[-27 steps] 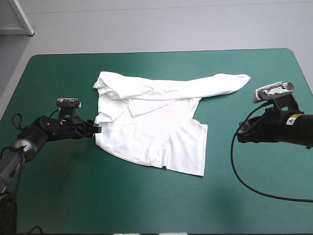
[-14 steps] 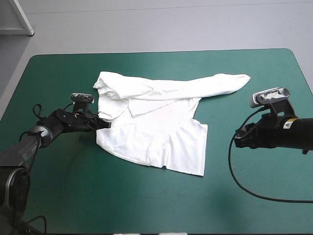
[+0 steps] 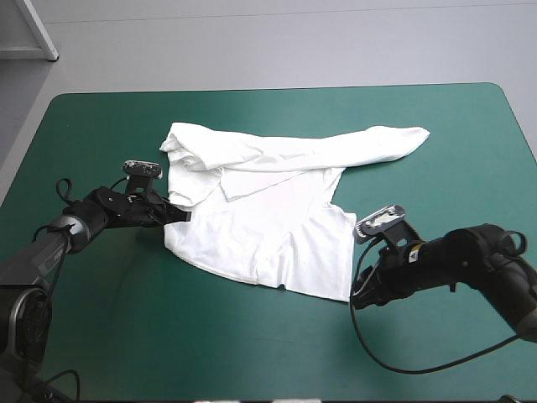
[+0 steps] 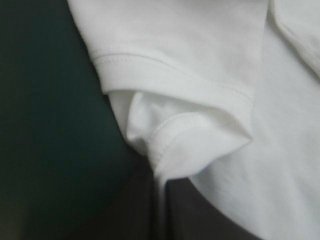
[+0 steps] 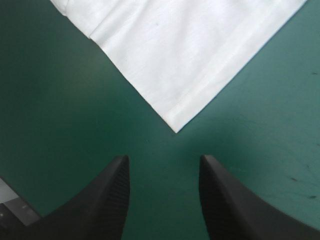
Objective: Fold the cloth
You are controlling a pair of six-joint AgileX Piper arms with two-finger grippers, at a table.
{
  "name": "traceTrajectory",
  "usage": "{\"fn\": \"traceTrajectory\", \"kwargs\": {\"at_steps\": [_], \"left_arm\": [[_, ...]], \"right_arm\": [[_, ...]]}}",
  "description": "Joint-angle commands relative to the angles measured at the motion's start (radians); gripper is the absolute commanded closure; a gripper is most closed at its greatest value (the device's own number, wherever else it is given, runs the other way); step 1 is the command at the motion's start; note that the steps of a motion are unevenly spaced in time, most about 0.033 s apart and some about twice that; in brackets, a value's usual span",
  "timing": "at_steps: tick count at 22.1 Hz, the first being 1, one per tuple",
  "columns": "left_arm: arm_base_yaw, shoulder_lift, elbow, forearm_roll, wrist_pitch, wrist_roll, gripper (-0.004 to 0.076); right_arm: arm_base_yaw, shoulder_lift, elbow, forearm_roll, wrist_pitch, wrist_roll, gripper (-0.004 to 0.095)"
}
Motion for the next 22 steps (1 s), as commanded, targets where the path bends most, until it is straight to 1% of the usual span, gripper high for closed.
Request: {"fn": "traceTrajectory", "kwargs": {"at_steps": [1, 2, 4, 7, 14, 16, 18, 19, 22], "left_arm": [[-0.001, -0.042, -0.028, -0.020, -0.011, -0.003, 0.0705], [-0.001, -0.042, -0.028, -0.020, -0.009, -0.003, 0.0705], [-0.001, -0.042, -0.028, -0.020, -0.007, -0.003, 0.0705], [-0.001, -0.042, -0.028, -0.020, 0.002, -0.003, 0.0705], [-0.001, -0.042, -0.028, -0.020, 0.001, 0.010, 0.0705], [-0.001, -0.042, -0.028, -0.020, 0.001, 0.010, 0.0705], [-0.001, -0.042, -0.028, -0.020, -0.001, 0.010, 0.0705], [-0.001, -0.042, -0.028, -0.020, -0.003, 0.010, 0.0705], [-0.001, -0.042, -0.028, -0.020, -0.004, 0.010, 0.0705]], "right_arm": [[0.146, 0.037, -0.019, -0.129, -0.098, 0.101, 0.0446], [0.204, 0.078, -0.019, -0.209, -0.100, 0.149, 0.0409], [0.258, 0.139, -0.019, -0.259, -0.104, 0.152, 0.0363], [0.276, 0.231, -0.019, -0.261, -0.123, 0.143, 0.0362], [0.276, 0.359, -0.019, -0.263, -0.198, 0.138, 0.0363], [0.276, 0.387, -0.019, -0.253, -0.211, 0.145, 0.0381], [0.276, 0.401, -0.019, -0.243, -0.211, 0.145, 0.0428], [0.276, 0.405, -0.019, -0.241, -0.211, 0.145, 0.0472], [0.276, 0.410, -0.019, -0.245, -0.216, 0.145, 0.0670]]}}
